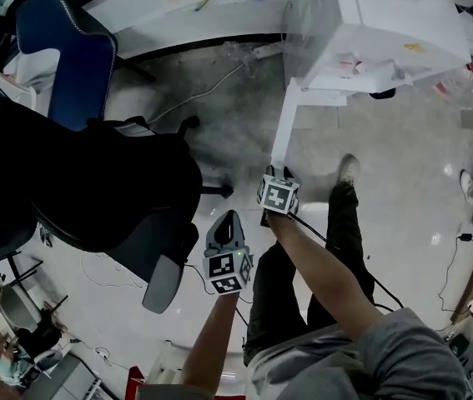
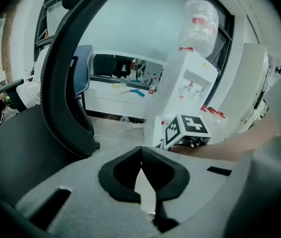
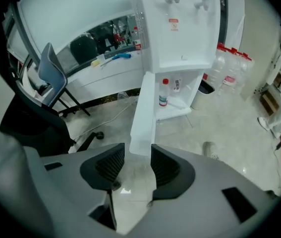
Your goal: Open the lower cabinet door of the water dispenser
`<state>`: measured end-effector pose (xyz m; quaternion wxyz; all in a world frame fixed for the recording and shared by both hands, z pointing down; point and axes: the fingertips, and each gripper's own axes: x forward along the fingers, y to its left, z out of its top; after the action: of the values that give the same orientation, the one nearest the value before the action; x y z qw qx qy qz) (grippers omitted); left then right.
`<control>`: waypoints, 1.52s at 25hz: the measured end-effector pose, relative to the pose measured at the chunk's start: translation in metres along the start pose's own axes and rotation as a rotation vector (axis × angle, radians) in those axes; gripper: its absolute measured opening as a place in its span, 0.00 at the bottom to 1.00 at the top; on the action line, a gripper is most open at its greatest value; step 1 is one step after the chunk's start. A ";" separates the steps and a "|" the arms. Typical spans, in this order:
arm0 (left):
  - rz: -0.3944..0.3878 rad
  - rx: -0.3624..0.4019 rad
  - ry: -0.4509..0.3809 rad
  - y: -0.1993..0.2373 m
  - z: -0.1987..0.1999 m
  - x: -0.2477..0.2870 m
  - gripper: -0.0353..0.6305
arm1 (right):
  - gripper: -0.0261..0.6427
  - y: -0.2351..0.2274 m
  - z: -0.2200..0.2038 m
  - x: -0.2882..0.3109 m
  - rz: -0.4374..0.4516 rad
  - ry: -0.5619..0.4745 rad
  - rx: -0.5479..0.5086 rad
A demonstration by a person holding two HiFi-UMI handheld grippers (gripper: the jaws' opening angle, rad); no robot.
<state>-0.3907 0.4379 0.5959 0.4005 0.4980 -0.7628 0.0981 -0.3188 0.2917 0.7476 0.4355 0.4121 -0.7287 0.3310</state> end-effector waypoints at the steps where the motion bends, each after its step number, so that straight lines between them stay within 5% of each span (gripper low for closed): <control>1: -0.007 0.005 -0.003 -0.002 0.003 -0.002 0.07 | 0.28 0.001 0.002 -0.007 0.018 -0.015 -0.015; 11: -0.001 0.005 -0.044 -0.036 0.013 -0.059 0.07 | 0.07 -0.017 0.009 -0.121 0.139 -0.155 -0.187; 23: 0.018 -0.010 -0.198 -0.143 0.022 -0.151 0.07 | 0.06 -0.059 0.012 -0.292 0.402 -0.390 -0.454; 38: -0.085 0.160 -0.477 -0.302 0.075 -0.297 0.07 | 0.05 -0.105 0.019 -0.539 0.707 -0.747 -0.560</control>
<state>-0.1214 0.4525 0.2608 0.1723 0.5689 -0.8039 0.0209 -0.0811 0.3972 0.2639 0.1045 0.1022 -0.9857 0.0834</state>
